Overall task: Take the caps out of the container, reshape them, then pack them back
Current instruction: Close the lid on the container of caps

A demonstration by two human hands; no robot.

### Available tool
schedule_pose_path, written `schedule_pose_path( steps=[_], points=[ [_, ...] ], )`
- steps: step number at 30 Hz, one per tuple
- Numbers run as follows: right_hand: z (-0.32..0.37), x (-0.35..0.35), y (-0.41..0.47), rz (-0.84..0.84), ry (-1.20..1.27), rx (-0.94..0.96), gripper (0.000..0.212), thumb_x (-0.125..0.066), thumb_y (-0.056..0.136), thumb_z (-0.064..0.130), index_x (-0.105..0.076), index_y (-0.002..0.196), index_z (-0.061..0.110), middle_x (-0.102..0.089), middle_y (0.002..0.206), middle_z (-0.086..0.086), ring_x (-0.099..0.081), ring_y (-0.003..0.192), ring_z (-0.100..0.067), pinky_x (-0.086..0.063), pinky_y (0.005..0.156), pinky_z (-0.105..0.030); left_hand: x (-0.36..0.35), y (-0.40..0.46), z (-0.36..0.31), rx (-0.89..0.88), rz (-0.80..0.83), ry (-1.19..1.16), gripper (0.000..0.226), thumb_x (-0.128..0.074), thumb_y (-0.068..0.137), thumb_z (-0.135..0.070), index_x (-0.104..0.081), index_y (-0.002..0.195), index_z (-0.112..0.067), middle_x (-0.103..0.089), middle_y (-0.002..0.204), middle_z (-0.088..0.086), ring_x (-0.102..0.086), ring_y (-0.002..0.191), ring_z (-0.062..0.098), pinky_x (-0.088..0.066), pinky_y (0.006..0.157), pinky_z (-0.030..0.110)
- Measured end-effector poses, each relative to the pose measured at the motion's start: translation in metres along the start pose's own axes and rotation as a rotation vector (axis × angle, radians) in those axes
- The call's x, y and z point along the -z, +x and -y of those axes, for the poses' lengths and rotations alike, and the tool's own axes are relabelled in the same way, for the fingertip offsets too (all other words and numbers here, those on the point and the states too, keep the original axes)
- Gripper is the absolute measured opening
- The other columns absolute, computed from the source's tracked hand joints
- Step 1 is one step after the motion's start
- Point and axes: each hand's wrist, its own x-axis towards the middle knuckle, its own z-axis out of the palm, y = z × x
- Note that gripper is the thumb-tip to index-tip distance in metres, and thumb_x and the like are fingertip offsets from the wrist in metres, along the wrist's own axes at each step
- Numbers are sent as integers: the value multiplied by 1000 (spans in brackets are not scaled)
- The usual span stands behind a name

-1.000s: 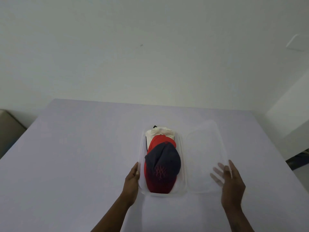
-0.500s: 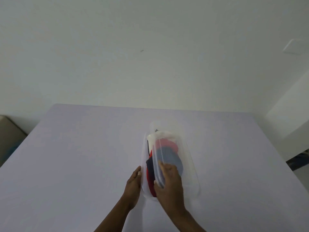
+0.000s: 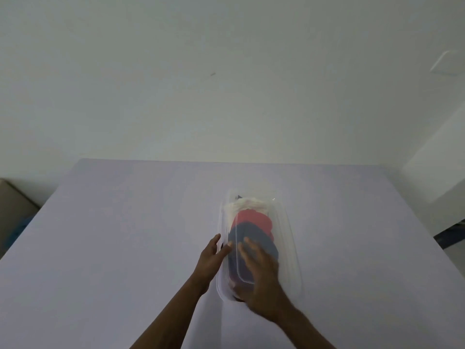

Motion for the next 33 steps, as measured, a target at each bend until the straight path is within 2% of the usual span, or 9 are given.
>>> schedule_pose_path(
  steps=[2, 4, 8, 11, 16, 19, 22, 26, 33],
  points=[
    [-35, 19, 10, -155, -14, -102, 70, -42, 87, 63, -44, 140, 17, -42, 148, -7, -39, 137, -23, -32, 110, -40, 2, 1, 3, 12, -22, -16, 65, -55, 91, -44, -30, 148, -26, -34, 154, 0, -33, 141, 23, -33, 112, 44],
    [-72, 38, 22, -220, -53, -452, 76, -31, 88, 68, -37, 145, 17, -34, 152, -11, -35, 139, -27, -30, 111, -45, 2, 0, 6, 21, -31, -40, 63, -54, 92, -42, -31, 148, -25, -35, 154, 0, -35, 140, 23, -33, 113, 45],
    [-114, 55, 27, 37, 354, -949, 63, -36, 98, 48, -10, 151, 27, -19, 158, -7, -24, 143, -29, -21, 114, -50, -1, -3, 5, 19, -47, -50, 54, -48, 97, -34, -32, 147, -23, -41, 147, -6, -45, 131, 21, -38, 108, 38],
    [-109, 49, 29, 46, 683, -921, 50, -34, 102, 35, -18, 150, 34, -38, 144, -1, -46, 123, -26, -37, 104, -48, 0, -2, 7, 28, -73, -29, 51, -39, 101, -30, -26, 150, -23, -35, 151, -6, -38, 137, 21, -33, 113, 40],
    [-103, 23, 34, -109, 585, -832, 37, -34, 102, 17, -49, 133, 30, -52, 140, -2, -48, 129, -25, -37, 110, -48, -7, 3, 6, 5, -113, 70, 50, -25, 104, -31, -13, 152, -24, -18, 159, -4, -22, 146, 21, -21, 119, 41],
    [-109, 16, 31, -148, 637, -921, 42, -41, 89, 50, -58, 123, 31, -58, 134, -2, -53, 124, -25, -40, 108, -51, -18, 6, 3, -35, -147, 154, 58, -30, 102, -35, -8, 153, -17, -14, 160, 1, -19, 147, 22, -19, 117, 35],
    [-105, 23, 35, -95, 576, -932, 78, -43, 73, 75, -55, 131, 25, -58, 133, -4, -55, 121, -29, -43, 105, -47, -21, 14, 8, -34, -189, 223, 62, -34, 99, -41, -11, 152, -16, -20, 159, 4, -24, 145, 25, -23, 116, 36],
    [-97, 28, 41, 32, 322, -769, 53, -41, 98, 40, -37, 144, 14, -47, 145, -8, -47, 131, -27, -35, 109, -38, -20, 22, 13, -19, -194, 266, 62, -35, 98, -44, -16, 151, -18, -26, 157, 6, -31, 142, 28, -29, 115, 42],
    [-95, 10, 40, 2, 278, -843, 51, -34, 102, 32, -26, 149, 13, -33, 154, -8, -32, 141, -29, -23, 115, -40, -24, 25, 22, 14, -209, 319, 61, -34, 100, -40, -16, 152, -14, -29, 156, 7, -33, 141, 29, -30, 114, 42]
  ],
)
